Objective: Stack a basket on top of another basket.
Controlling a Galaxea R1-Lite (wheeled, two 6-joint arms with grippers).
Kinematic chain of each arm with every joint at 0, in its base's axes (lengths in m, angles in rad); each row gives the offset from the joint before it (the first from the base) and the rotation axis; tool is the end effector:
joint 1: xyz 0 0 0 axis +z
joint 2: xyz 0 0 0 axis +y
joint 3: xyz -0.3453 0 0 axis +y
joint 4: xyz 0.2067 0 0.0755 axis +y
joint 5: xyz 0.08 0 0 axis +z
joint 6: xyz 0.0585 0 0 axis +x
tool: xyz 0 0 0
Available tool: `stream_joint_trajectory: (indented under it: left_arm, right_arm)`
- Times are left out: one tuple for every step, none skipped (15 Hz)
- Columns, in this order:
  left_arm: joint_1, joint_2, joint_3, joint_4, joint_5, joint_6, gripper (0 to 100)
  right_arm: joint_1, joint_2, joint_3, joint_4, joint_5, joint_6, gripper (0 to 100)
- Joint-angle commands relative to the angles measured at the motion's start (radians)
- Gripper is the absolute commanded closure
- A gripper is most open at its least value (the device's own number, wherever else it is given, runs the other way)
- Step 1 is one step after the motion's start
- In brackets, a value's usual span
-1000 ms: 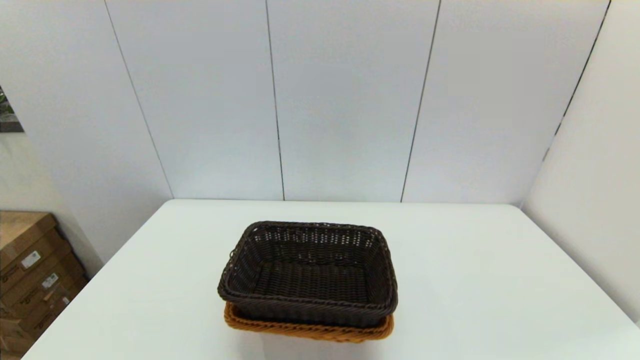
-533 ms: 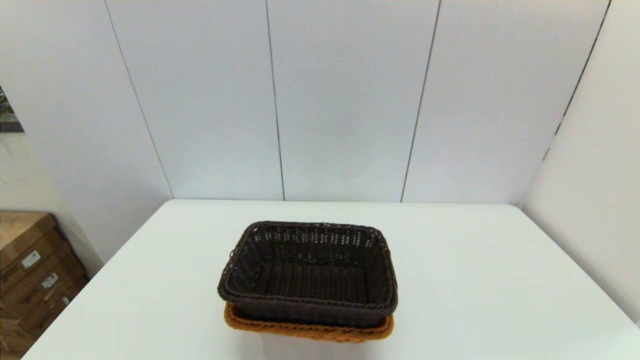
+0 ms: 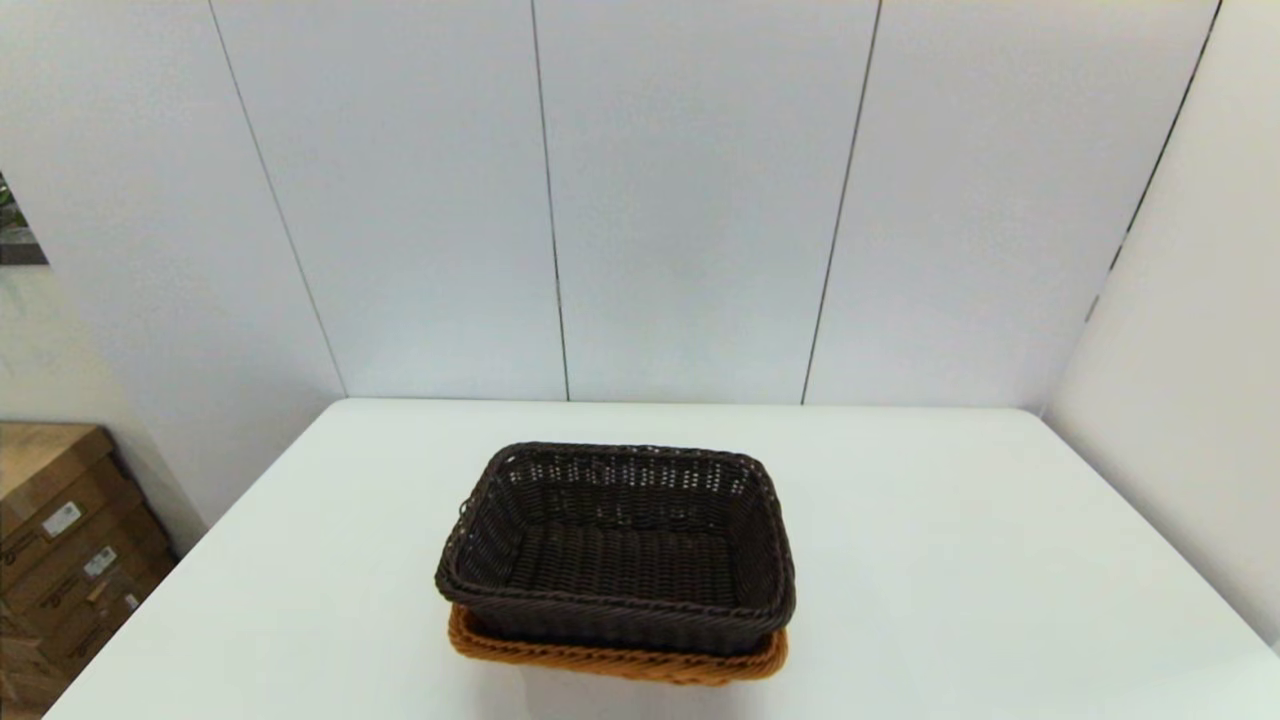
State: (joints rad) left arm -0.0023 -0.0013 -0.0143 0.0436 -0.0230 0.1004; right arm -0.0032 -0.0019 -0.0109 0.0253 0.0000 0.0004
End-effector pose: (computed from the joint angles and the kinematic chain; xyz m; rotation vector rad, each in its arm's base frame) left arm -0.0014 -0.0013 0.0744 0.1001 0.0267 -0.0267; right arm -0.0011 0.0000 0.0758 0.0004 0.0125 -0.0032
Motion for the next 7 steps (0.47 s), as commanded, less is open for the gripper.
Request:
stream_joint_trajectory:
  left_arm:
    - [-0.001, 0.000, 0.000, -0.001, 0.000, 0.001, 0]
    - [-0.001, 0.000, 0.000, -0.001, 0.000, 0.001, 0]
    - [-0.001, 0.000, 0.000, -0.001, 0.000, 0.001, 0]
    - [0.001, 0.000, -0.001, -0.001, 0.000, 0.001, 0]
    - [-0.001, 0.000, 0.000, -0.001, 0.000, 0.001, 0]
    - [-0.001, 0.000, -0.001, -0.001, 0.000, 0.001, 0]
    - [-0.001, 0.000, 0.000, -0.001, 0.000, 0.001, 0]
  right_arm:
    - [0.000, 0.002, 0.000, 0.001, 0.000, 0.001, 0]
    - [0.000, 0.002, 0.000, 0.001, 0.000, 0.000, 0]
    - [0.000, 0.002, 0.000, 0.001, 0.000, 0.000, 0]
    - [0.000, 0.002, 0.000, 0.001, 0.000, 0.001, 0]
    - [0.000, 0.002, 0.000, 0.001, 0.000, 0.001, 0]
    - [0.000, 0.002, 0.000, 0.001, 0.000, 0.001, 0]
    - [0.000, 0.002, 0.000, -0.001, 0.000, 0.001, 0]
